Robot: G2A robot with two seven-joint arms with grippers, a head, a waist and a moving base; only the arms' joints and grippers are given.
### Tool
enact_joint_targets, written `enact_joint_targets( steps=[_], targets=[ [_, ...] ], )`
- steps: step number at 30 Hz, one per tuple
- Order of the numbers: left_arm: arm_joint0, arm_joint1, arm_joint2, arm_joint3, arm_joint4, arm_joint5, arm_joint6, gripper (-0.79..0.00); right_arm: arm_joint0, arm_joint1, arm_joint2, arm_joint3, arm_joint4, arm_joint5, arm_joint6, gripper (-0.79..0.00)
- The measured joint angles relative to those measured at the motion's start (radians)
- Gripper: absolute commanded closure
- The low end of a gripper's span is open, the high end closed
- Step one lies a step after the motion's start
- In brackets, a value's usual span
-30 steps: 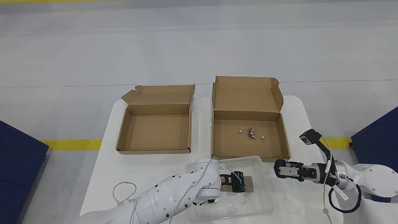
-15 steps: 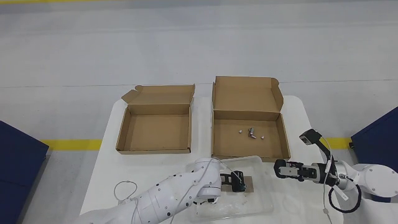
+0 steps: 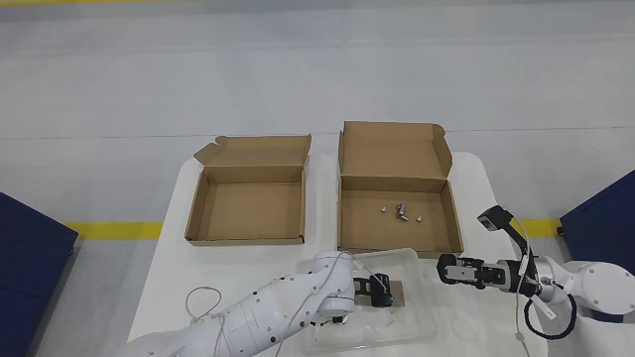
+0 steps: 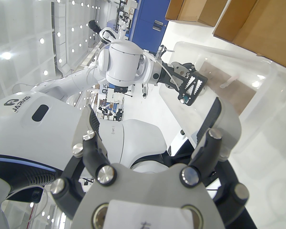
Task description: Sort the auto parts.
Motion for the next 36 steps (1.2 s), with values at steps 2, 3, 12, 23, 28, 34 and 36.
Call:
enact_joint_targets(
  steps=[2, 3, 12, 23, 28, 34, 36],
  targets=[
    [-0.001, -0.002, 0.001, 0.004, -0.001, -0.001, 0.001, -0.209, 0.0, 0.0, 0.0, 0.0, 0.0, 0.0, 0.0, -0.785],
    [-0.001, -0.003, 0.002, 0.007, -0.002, -0.002, 0.002, -0.206, 0.0, 0.0, 0.0, 0.0, 0.0, 0.0, 0.0, -0.785],
    [-0.002, -0.008, 0.001, 0.014, -0.002, 0.0, 0.0, -0.212, 0.0, 0.0, 0.0, 0.0, 0.0, 0.0, 0.0, -0.785],
    [0.002, -0.013, 0.002, 0.029, 0.002, 0.0, 0.002, 0.0, 0.0, 0.0, 0.0, 0.0, 0.0, 0.0, 0.0, -0.785],
    [0.003, -0.013, -0.009, 0.022, 0.004, 0.011, -0.007, 0.0, 0.0, 0.0, 0.0, 0.0, 0.0, 0.0, 0.0, -0.785],
    [0.005, 0.005, -0.03, -0.028, -0.016, 0.026, -0.026, 0.0, 0.0, 0.0, 0.0, 0.0, 0.0, 0.0, 0.0, -0.785],
    [0.002, 0.02, -0.036, -0.057, -0.032, 0.038, -0.038, 0.0, 0.0, 0.0, 0.0, 0.0, 0.0, 0.0, 0.0, -0.785]
  ],
)
